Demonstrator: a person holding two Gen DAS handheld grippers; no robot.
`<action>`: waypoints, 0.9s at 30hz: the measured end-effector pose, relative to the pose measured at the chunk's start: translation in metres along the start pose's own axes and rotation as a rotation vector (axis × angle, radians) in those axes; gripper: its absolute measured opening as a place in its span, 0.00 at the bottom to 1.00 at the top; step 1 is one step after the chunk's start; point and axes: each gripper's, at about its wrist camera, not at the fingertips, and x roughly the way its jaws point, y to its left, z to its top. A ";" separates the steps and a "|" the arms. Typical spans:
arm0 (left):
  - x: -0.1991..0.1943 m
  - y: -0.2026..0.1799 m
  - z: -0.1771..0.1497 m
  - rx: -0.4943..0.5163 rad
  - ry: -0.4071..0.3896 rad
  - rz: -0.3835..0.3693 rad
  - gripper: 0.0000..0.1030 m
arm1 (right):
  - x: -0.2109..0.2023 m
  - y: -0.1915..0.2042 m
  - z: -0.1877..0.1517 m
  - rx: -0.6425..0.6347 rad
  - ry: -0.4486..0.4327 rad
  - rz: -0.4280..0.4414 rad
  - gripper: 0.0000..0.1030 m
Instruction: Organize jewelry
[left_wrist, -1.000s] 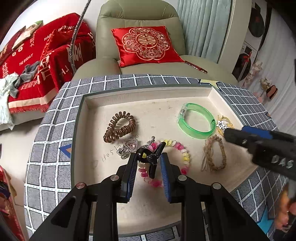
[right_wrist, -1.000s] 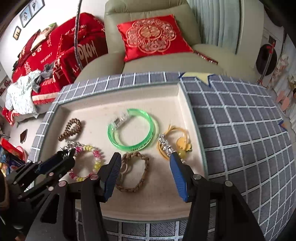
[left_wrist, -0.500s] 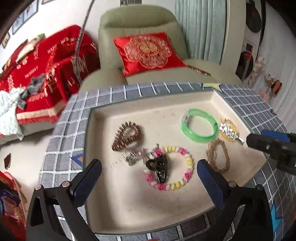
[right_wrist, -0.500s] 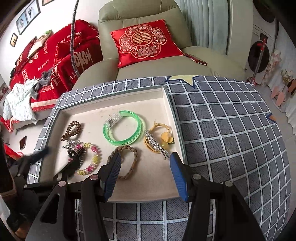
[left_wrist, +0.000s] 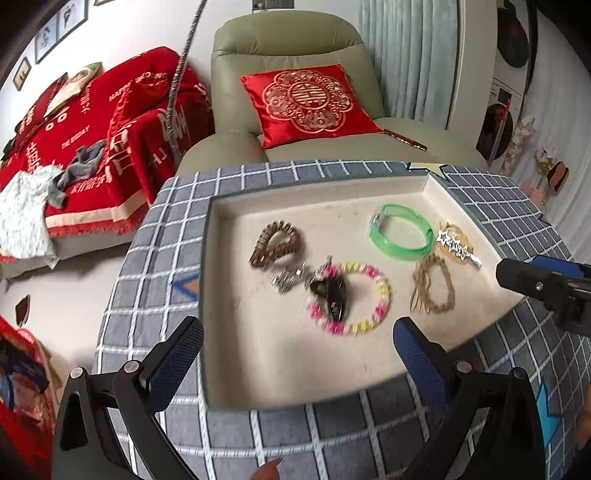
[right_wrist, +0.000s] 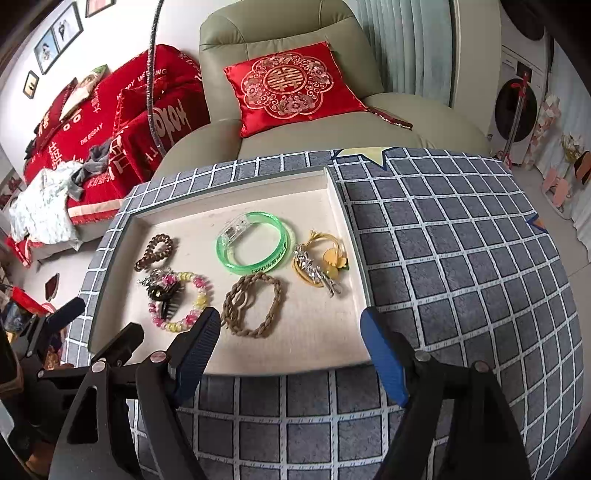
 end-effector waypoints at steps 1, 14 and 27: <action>-0.003 0.001 -0.003 -0.004 -0.002 0.001 1.00 | -0.001 0.000 -0.002 -0.004 -0.002 -0.001 0.84; -0.056 0.003 -0.047 -0.073 -0.124 0.128 1.00 | -0.040 0.016 -0.049 -0.089 -0.193 -0.006 1.00; -0.073 -0.010 -0.072 -0.107 -0.144 0.157 1.00 | -0.068 0.020 -0.087 -0.122 -0.312 -0.088 1.00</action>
